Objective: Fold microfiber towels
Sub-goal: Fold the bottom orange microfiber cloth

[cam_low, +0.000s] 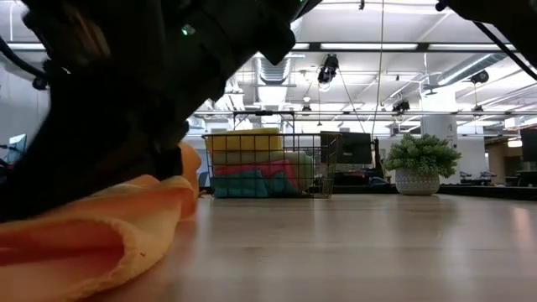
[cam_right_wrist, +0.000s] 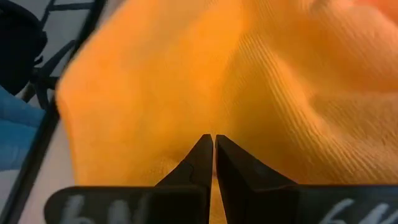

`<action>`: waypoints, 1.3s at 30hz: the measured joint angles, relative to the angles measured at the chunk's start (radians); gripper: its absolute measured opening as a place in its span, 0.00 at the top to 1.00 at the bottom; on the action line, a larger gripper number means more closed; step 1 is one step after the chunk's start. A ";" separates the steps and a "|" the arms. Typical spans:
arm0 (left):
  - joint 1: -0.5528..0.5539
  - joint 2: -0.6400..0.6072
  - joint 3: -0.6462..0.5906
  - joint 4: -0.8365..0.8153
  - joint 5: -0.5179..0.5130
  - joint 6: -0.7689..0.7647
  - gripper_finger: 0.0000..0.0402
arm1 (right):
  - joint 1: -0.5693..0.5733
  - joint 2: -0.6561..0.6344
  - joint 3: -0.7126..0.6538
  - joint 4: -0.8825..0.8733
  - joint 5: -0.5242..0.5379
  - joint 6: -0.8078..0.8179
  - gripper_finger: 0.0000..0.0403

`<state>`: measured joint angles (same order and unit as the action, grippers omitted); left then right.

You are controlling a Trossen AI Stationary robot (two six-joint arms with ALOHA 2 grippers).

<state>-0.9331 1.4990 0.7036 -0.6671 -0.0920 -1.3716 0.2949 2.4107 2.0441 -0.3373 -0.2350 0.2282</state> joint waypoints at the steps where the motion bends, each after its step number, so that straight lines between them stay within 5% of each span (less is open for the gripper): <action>1: 0.003 0.000 0.000 -0.008 -0.006 0.000 0.62 | -0.005 0.000 0.000 -0.016 0.000 0.011 0.97; 13: 0.070 0.001 -0.025 -0.127 0.002 0.001 0.62 | -0.005 -0.019 0.097 -0.446 0.005 -0.037 0.97; 23: 0.144 0.000 -0.067 -0.134 0.005 0.051 0.62 | -0.007 -0.065 0.113 -0.734 0.144 -0.045 0.97; 39: 0.188 -0.147 -0.070 -0.277 -0.047 0.071 0.62 | 0.045 -0.159 0.064 -0.974 0.199 0.017 0.97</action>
<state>-0.7452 1.3523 0.6332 -0.9438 -0.1391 -1.3009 0.3396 2.2513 2.1077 -1.3108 -0.0365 0.2448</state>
